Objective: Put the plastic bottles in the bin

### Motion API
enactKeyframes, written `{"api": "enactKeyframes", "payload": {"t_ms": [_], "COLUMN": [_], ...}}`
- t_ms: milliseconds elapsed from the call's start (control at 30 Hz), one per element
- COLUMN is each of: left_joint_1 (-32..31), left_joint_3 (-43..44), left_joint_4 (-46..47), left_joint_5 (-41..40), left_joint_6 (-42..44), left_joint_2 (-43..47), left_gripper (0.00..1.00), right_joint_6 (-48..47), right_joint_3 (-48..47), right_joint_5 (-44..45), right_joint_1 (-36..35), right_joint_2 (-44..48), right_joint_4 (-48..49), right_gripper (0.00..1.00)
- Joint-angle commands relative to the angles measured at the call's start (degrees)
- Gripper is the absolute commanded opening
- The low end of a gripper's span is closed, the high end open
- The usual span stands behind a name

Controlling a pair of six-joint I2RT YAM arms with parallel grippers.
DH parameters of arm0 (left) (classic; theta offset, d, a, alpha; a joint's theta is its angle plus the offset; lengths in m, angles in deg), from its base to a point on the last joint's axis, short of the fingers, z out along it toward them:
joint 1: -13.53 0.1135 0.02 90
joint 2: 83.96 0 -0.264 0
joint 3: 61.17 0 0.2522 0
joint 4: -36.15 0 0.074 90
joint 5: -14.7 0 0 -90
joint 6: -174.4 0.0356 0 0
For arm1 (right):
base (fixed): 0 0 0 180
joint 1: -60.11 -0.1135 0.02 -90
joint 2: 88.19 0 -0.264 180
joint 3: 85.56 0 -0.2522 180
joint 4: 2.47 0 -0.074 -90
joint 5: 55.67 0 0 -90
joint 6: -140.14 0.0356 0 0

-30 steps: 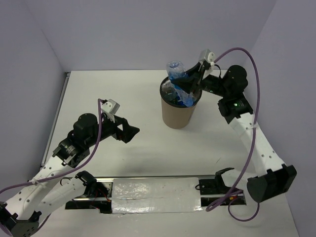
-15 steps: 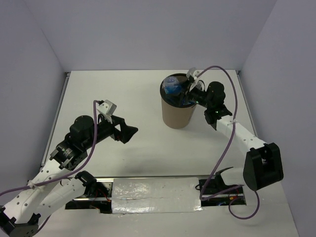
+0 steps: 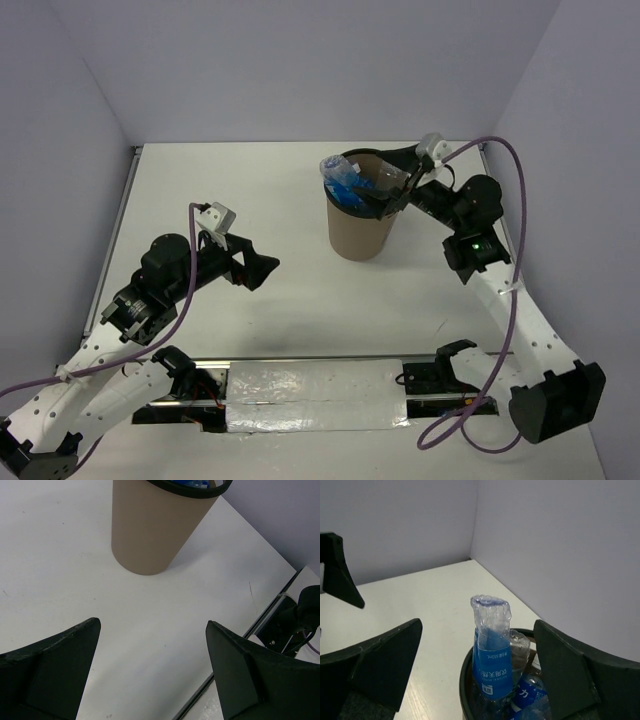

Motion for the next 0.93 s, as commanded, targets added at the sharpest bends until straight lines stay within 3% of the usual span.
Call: {"api": "enactKeyframes", "payload": {"t_ms": [0, 200, 300, 433, 533, 900], "left_joint_1": [0.2, 0.2, 0.3, 0.2, 0.3, 0.3], "left_joint_3": [0.0, 0.2, 0.1, 0.0, 0.0, 0.2], "left_joint_4": [2.9, 3.2, 3.5, 3.7, 3.5, 3.5], "left_joint_5": [0.4, 2.3, 3.6, 4.4, 4.3, 5.0], "left_joint_6": [-0.2, 0.0, -0.1, -0.1, 0.0, -0.1], "left_joint_2": [0.4, 0.9, 1.2, 1.3, 1.2, 0.9], "left_gripper": [0.99, 0.99, 0.99, 0.99, 0.99, 0.99], "right_joint_6": [1.0, 2.9, 1.8, 2.7, 3.6, 2.9], "right_joint_3": [-6.2, -9.2, -4.6, 4.7, 6.6, 7.0], "right_joint_5": [3.3, 13.6, 18.4, 27.1, 28.9, 28.7], "right_joint_1": [0.4, 0.7, 0.7, 0.5, 0.7, 0.5], "right_joint_2": [4.4, 9.1, 14.1, 23.9, 27.7, 25.9], "right_joint_4": [-11.8, -36.8, -41.8, -40.5, -41.0, -41.3], "right_gripper": [1.0, 1.0, 1.0, 1.0, 1.0, 1.0]}}
